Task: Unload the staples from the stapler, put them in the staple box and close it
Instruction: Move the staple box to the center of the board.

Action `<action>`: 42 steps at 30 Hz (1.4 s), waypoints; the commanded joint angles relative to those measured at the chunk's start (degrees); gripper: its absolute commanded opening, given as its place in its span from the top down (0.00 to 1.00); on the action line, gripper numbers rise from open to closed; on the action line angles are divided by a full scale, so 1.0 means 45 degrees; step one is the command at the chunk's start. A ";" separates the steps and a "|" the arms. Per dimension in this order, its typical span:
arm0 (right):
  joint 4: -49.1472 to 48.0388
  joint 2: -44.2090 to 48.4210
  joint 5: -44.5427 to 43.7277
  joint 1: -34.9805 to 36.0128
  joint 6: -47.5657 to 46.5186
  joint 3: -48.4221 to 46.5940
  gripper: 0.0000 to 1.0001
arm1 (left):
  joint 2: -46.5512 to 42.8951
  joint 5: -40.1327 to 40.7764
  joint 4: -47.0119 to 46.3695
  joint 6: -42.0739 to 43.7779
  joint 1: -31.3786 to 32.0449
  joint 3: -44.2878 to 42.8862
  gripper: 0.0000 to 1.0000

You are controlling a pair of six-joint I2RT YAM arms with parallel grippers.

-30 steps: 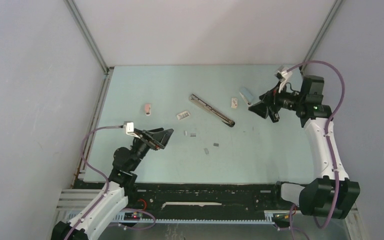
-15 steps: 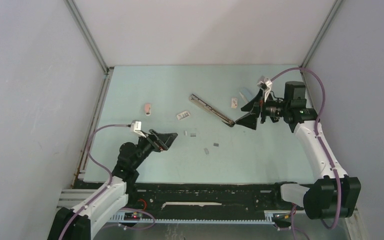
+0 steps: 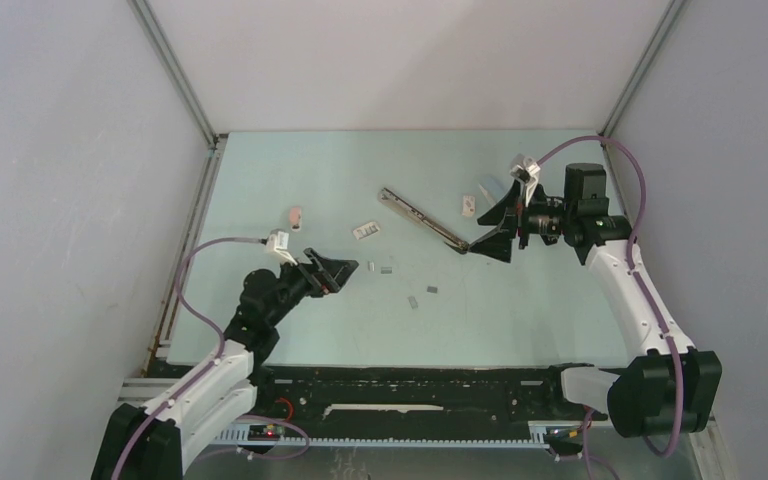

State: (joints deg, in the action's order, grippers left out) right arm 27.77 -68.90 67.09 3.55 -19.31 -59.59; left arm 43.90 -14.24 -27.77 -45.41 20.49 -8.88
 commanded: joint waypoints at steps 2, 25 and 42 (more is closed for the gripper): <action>0.0096 -0.0098 0.0355 0.0185 -0.0312 0.0002 0.00 | 0.0078 0.0194 0.1212 0.0989 0.0105 -0.1314 0.01; 0.0235 -0.0176 0.0406 0.0259 -0.0471 0.0011 0.00 | 0.1175 0.3515 0.4237 0.3024 0.2009 -0.3614 0.01; 0.0255 -0.0197 0.0384 0.0266 -0.0494 0.0001 0.00 | 0.1948 0.4165 0.4184 0.3112 0.1991 -0.3955 0.01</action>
State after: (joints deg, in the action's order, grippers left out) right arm 28.97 -69.87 67.99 4.27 -20.71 -59.59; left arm 49.84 2.81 -8.75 -33.12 29.19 -22.55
